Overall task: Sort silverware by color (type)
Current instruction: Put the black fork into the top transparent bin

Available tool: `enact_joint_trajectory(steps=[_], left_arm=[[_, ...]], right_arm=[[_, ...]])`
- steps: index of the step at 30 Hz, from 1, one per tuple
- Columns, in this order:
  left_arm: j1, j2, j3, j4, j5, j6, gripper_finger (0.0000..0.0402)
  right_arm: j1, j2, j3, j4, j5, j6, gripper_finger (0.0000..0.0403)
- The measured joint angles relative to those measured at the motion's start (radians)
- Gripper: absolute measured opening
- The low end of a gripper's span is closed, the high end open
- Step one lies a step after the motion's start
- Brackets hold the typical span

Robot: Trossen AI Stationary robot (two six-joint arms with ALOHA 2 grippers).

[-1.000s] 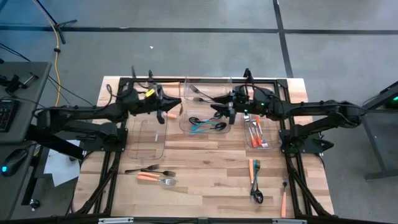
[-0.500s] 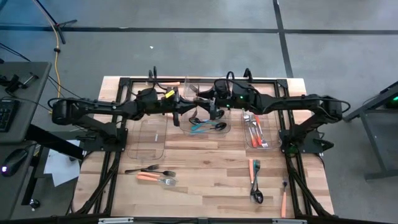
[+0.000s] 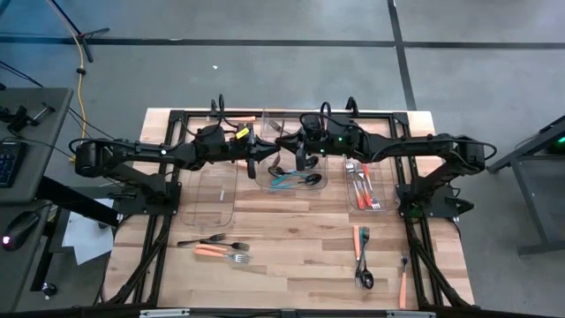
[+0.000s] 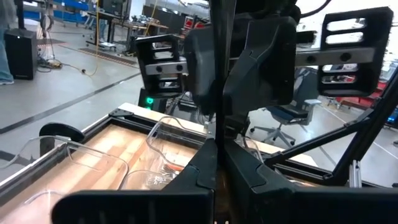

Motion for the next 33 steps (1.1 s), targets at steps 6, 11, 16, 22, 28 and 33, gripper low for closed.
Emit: enact_joint_trajectory(steps=[6,11,16,22,28,33], left_arm=[[0.0,0.0,0.0,-0.006,0.002,0.0,0.0022],[0.0,-0.004,0.0,-0.022,0.005,0.001,0.0052],[0.01,-0.058,0.0,-0.165,0.005,0.001,0.0094],[0.039,-0.21,-0.001,-0.347,0.038,-0.002,0.0134],[0.022,-0.37,-0.006,-0.385,0.065,-0.009,0.0131],[-0.037,-0.439,-0.053,-0.345,0.021,-0.009,0.0103]], right_arm=[[0.0,0.0,-0.001,-0.004,0.002,0.002,0.0009],[0.0,0.0,-0.002,-0.008,0.002,0.0,0.0005],[-0.003,-0.023,-0.002,-0.081,-0.002,-0.041,0.0003],[-0.029,-0.11,-0.003,-0.296,-0.001,-0.11,0.0002],[-0.047,-0.204,-0.002,-0.492,0.016,-0.15,0.0001],[-0.047,-0.257,-0.002,-0.596,0.042,-0.158,0.0001]])
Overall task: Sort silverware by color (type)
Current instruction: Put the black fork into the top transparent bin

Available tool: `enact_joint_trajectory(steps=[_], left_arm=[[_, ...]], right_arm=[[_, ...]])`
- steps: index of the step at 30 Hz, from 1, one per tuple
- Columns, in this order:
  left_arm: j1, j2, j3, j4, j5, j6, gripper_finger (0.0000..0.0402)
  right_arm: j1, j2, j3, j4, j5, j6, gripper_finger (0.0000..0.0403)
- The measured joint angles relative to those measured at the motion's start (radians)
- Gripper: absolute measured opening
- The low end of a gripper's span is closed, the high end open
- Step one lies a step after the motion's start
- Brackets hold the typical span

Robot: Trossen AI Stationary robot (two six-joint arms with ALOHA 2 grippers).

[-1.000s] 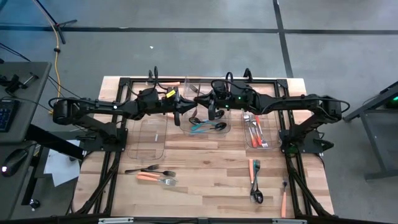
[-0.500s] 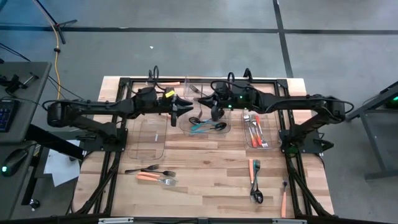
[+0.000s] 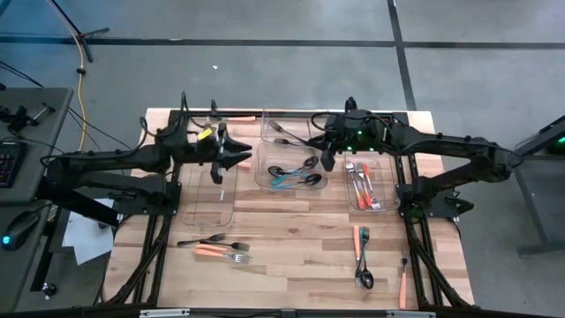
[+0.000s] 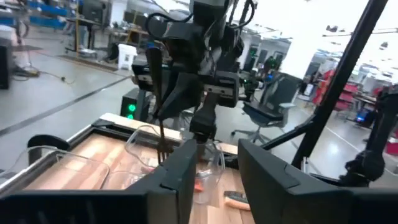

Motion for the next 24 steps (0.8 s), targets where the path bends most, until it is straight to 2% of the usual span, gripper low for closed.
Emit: enact_joint_trajectory(steps=[3,8,12,24], left_arm=[[-0.041,-0.022,-0.032,0.014,-0.061,0.0,0.0071],[-0.087,-0.032,-0.088,0.138,-0.112,0.0,0.0008],[-0.103,-0.032,-0.102,0.153,-0.154,0.0,0.0007],[-0.103,-0.035,-0.102,0.156,-0.157,0.001,0.0001]], right_arm=[[0.001,-0.018,0.0,-0.016,0.0,0.0,0.0001],[0.004,-0.025,0.0,-0.043,-0.006,0.0,0.0001],[0.003,-0.026,0.0,-0.057,-0.008,-0.004,0.0],[0.004,-0.026,0.0,-0.055,-0.009,-0.003,0.0]])
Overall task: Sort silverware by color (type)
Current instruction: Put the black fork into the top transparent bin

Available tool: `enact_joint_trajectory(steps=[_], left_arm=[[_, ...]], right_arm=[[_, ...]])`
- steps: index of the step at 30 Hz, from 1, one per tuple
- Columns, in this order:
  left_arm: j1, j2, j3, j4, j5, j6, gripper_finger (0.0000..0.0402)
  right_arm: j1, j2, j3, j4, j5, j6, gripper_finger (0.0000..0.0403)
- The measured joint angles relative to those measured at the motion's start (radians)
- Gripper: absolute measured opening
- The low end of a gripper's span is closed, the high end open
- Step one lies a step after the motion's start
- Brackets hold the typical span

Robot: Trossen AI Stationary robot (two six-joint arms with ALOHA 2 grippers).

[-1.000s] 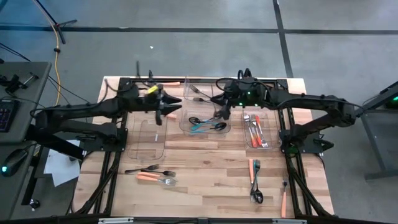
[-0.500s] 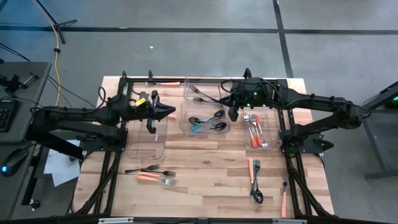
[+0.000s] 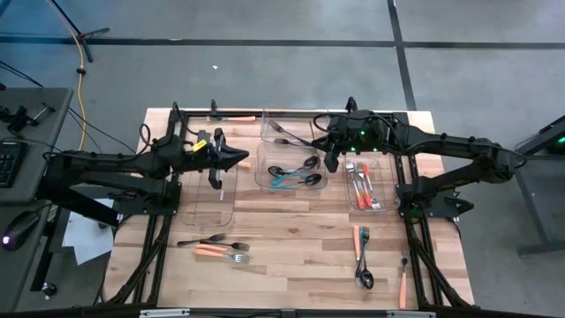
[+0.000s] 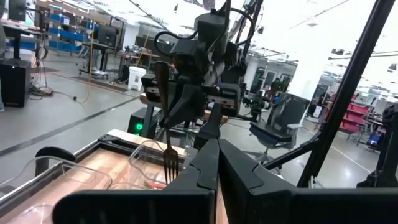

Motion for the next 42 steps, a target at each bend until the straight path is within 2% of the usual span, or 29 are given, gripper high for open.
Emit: enact_joint_trajectory(steps=[5,8,12,18,23,28,35,42], left_arm=[[0.0,0.0,0.0,-0.001,0.0,0.0,0.0],[0.0,0.0,0.0,-0.001,0.0,0.0,0.0],[0.0,0.0,0.0,-0.001,0.0,0.0,0.0],[0.003,0.0,0.0,0.0,0.0,-0.001,0.0],[0.003,0.0,0.0,-0.001,-0.013,-0.001,0.0],[0.003,0.0,0.0,-0.001,-0.018,-0.001,0.0],[0.003,0.0,0.0,-0.001,-0.049,-0.001,0.0],[0.003,0.0,0.0,0.0,-0.06,-0.002,0.0]], right_arm=[[0.0,0.0,0.0,0.009,0.0,0.008,0.0],[-0.007,0.005,0.001,0.08,0.019,0.044,0.0],[-0.077,0.06,0.062,0.057,0.031,0.053,0.0],[-0.204,0.263,0.306,-0.129,-0.039,-0.098,0.0],[-0.269,0.492,0.532,-0.307,-0.03,-0.284,0.0],[-0.311,0.706,0.698,-0.432,-0.026,-0.384,0.0],[-0.317,0.927,0.836,-0.522,-0.027,-0.443,0.0],[-0.317,1.034,0.861,-0.539,-0.008,-0.44,0.0]])
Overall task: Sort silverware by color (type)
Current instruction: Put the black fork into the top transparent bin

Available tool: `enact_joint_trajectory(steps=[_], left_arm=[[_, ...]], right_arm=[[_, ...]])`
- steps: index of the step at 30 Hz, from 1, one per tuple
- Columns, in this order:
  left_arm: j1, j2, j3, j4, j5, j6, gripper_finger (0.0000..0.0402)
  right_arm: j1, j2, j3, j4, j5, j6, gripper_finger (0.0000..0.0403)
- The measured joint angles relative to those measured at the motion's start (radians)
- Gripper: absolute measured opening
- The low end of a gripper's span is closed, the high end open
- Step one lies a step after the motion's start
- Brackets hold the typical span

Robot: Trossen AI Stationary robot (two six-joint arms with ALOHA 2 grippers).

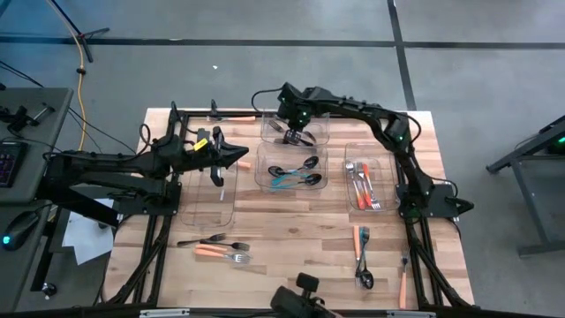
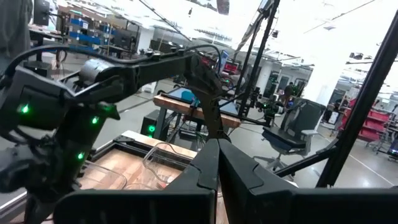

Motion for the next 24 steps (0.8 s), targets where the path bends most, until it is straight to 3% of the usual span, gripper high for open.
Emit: enact_joint_trajectory(steps=[16,24], left_arm=[[0.0,0.0,0.0,0.0,0.0,-0.025,0.0],[0.0,0.0,0.0,0.0,0.0,-0.025,0.0]], right_arm=[[0.0,0.01,-0.006,-0.006,0.003,0.058,0.0033],[0.0,0.01,-0.007,0.008,-0.031,0.059,0.0102]])
